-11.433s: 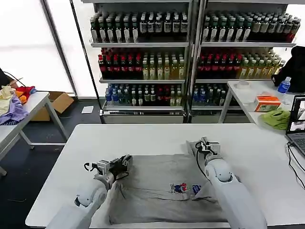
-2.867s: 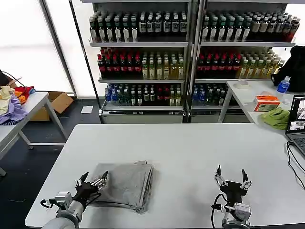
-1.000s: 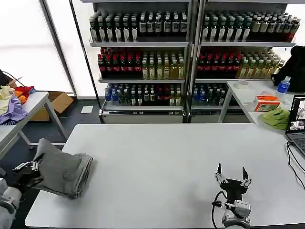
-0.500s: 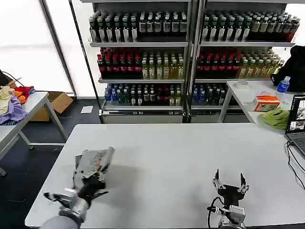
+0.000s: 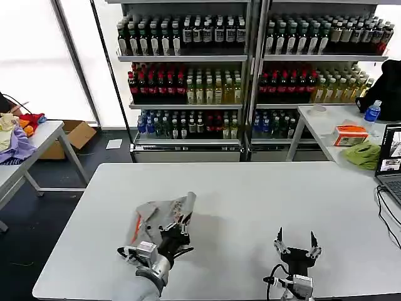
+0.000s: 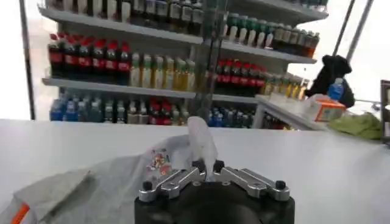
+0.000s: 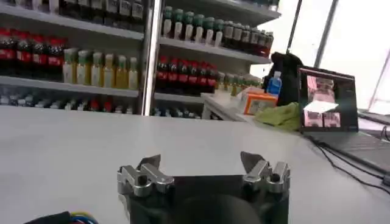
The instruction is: Fold and organize the clothes.
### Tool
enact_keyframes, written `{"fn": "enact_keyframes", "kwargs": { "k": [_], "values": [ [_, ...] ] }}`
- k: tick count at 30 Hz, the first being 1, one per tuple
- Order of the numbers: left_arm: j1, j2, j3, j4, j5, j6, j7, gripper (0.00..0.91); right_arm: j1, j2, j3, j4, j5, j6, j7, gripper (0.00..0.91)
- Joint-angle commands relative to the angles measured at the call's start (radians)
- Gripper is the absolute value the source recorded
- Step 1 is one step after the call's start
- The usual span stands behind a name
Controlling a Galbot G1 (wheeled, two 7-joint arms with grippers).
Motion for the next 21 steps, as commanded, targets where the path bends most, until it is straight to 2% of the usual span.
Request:
{"fn": "enact_keyframes", "kwargs": {
  "k": [1, 2, 3, 8, 14, 17, 18, 21],
  "values": [
    [-0.071, -0.079, 0.087, 0.052, -0.05, 0.012, -0.021, 0.121, 0.007, 0.01, -0.017, 0.0, -0.025, -0.015, -0.004, 0.907],
    [-0.073, -0.079, 0.086, 0.05, -0.078, 0.0, -0.021, 0.171, 0.01, 0.01, -0.02, -0.002, -0.024, -0.017, -0.006, 0.907],
    [-0.079, -0.08, 0.084, 0.05, -0.103, -0.001, -0.021, 0.907, 0.011, 0.01, -0.023, -0.002, -0.023, -0.018, -0.008, 0.907],
    [-0.093, -0.07, 0.064, 0.048, -0.174, -0.025, 0.005, 0.907, 0.037, 0.002, -0.039, -0.01, -0.013, -0.034, -0.018, 0.907],
    [-0.085, -0.06, 0.027, -0.018, -0.319, -0.032, -0.042, 0.907, 0.086, -0.017, -0.055, -0.017, 0.08, -0.084, -0.007, 0.907],
    [-0.082, -0.054, -0.017, -0.026, -0.304, -0.032, -0.071, 0.907, 0.117, -0.047, -0.079, 0.007, 0.23, -0.125, -0.006, 0.907],
    [-0.078, -0.044, -0.032, -0.031, -0.298, -0.03, -0.08, 0.907, 0.139, -0.057, -0.093, 0.016, 0.352, -0.156, -0.004, 0.907],
    [-0.048, 0.005, -0.116, -0.067, -0.268, 0.004, -0.109, 0.907, 0.201, -0.075, -0.141, 0.023, 0.567, -0.224, 0.011, 0.907]
  ]
}}
